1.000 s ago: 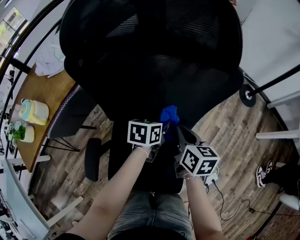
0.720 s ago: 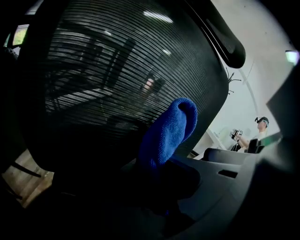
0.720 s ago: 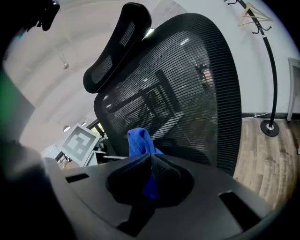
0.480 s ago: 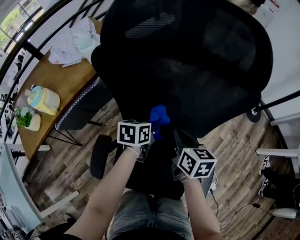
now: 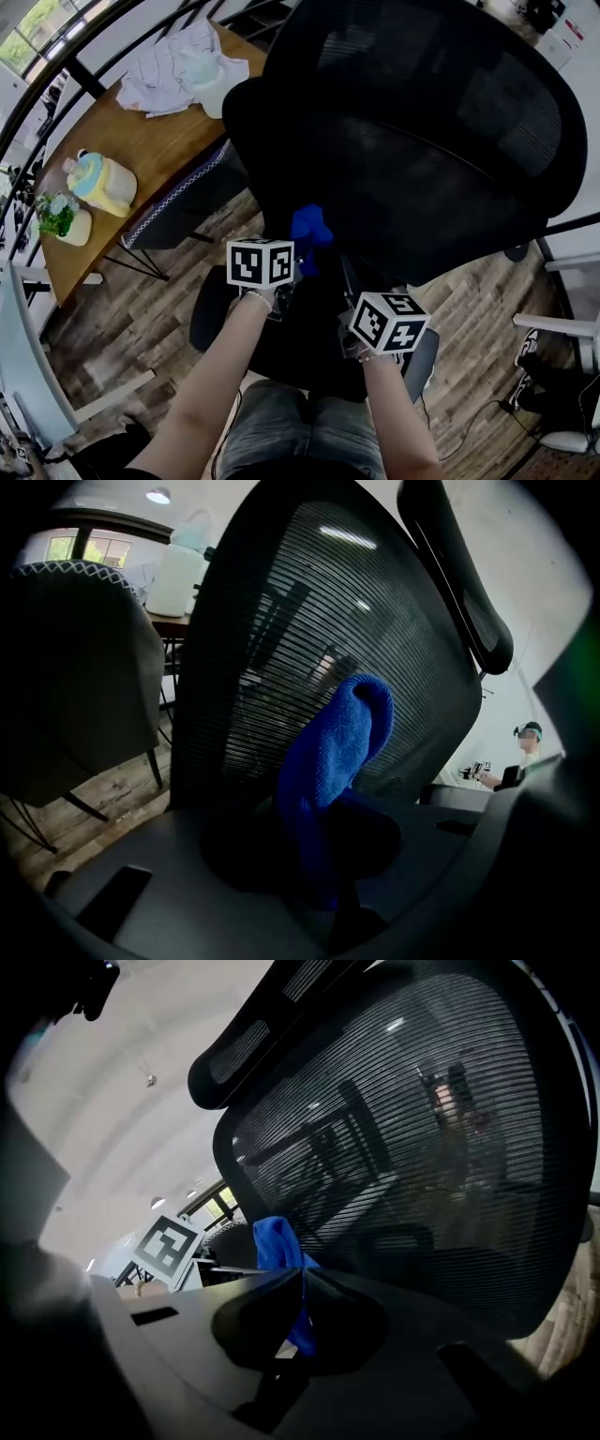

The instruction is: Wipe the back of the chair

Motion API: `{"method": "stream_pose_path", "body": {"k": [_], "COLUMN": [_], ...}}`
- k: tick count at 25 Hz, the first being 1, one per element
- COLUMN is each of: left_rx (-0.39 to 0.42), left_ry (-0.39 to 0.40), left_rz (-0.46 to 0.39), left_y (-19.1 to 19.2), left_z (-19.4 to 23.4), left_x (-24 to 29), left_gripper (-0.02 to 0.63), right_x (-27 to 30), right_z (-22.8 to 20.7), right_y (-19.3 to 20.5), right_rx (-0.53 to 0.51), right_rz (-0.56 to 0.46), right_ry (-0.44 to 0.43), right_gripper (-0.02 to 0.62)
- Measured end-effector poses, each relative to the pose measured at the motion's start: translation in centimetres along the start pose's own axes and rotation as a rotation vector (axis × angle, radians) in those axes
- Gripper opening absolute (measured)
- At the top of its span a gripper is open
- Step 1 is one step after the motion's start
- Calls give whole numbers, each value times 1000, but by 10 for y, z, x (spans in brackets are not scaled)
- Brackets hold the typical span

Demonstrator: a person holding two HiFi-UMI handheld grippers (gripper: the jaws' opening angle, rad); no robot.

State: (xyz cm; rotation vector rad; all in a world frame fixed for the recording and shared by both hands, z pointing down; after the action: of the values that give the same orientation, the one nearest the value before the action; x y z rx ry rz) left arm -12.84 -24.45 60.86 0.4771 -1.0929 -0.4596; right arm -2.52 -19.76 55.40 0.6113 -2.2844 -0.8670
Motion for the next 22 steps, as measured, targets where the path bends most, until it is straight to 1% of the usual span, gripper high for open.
{"method": "stream_pose_path", "body": {"k": [10, 16, 22], "left_rx": [-93, -123, -128], "left_ry": [-57, -87, -110], "left_rz": [-29, -44, -52], "left_y": [-13, -17, -18], "left_z": [49, 69, 83], "left_x": [-14, -21, -26], "left_gripper": [110, 110, 110], "right_x": [28, 37, 35], "right_z": [18, 25, 28], "right_y": [8, 12, 16], "right_rx": [-14, -21, -25], "right_rz": [40, 56, 66], "right_ry": [-33, -42, -43], "right_gripper": [29, 29, 29]}}
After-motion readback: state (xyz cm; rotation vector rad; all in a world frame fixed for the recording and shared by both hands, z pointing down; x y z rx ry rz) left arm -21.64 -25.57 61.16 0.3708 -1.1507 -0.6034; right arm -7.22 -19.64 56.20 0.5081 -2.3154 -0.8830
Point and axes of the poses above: the fingertips, and each gripper's own axes: x forward along the fingers, z to its left, y out of its underside, the point moved 2 cm from there along -x, backward along the fingers, and after that the axes turned 11 degrees about -y, right-handed, at the moved point
